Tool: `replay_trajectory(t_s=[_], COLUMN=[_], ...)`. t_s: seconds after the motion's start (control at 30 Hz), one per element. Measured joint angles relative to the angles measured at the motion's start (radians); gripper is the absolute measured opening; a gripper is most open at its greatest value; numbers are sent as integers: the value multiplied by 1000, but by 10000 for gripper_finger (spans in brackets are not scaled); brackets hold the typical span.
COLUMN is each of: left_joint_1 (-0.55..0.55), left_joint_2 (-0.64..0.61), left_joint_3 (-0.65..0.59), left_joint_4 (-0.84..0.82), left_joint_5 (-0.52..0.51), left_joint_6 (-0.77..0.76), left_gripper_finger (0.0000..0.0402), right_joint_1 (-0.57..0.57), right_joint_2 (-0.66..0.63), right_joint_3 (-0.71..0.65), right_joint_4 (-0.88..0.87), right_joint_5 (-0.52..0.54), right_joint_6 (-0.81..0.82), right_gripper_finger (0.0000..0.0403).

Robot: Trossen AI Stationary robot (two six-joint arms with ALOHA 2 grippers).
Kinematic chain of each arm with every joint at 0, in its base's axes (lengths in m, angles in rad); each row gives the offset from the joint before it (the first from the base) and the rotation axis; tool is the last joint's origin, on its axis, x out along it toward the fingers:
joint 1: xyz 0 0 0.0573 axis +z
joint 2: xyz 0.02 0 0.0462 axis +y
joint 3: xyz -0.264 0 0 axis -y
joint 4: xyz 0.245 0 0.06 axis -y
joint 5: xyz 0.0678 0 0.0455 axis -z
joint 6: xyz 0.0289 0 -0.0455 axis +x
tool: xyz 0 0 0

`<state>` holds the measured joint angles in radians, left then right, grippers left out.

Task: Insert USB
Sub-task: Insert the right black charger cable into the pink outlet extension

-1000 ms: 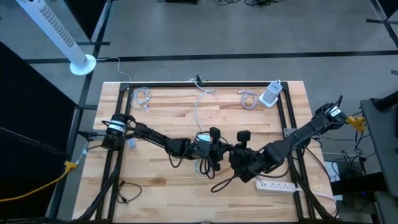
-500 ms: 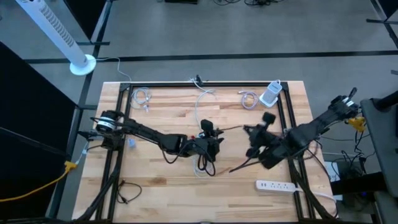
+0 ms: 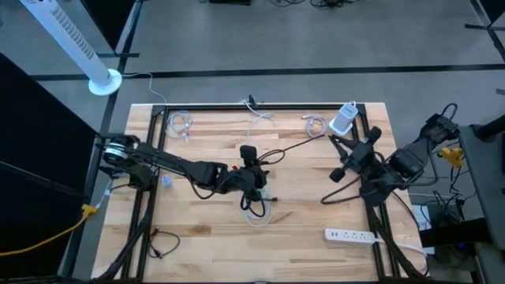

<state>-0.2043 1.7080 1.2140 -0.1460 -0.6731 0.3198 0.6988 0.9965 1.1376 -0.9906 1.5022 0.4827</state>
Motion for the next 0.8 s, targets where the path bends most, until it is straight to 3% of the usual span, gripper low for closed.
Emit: replay_trajectory(t_s=[0.07, 0.33, 0.53, 0.63, 0.8], left_joint_1=[0, 7, 18, 19, 18], left_joint_2=[-4, -4, -3, -3, -3], left_joint_3=[0, 0, 0, 0, 0], left_joint_4=[-37, -96, -71, -51, 1], left_joint_5=[-1, -22, -26, -26, -25], left_joint_6=[-30, -98, -94, -94, -94], left_gripper_finger=[122, 80, 63, 64, 64], right_joint_1=[41, 61, 22, 0, -15], right_joint_2=[1, -1, 1, 2, 2], right_joint_3=[23, 150, 329, 435, 581], right_joint_4=[12, 15, 77, 195, 499], right_joint_5=[67, 69, 70, 70, 72], right_joint_6=[-36, -213, -418, -592, -1038], right_gripper_finger=[20, 20, 20, 20, 20])
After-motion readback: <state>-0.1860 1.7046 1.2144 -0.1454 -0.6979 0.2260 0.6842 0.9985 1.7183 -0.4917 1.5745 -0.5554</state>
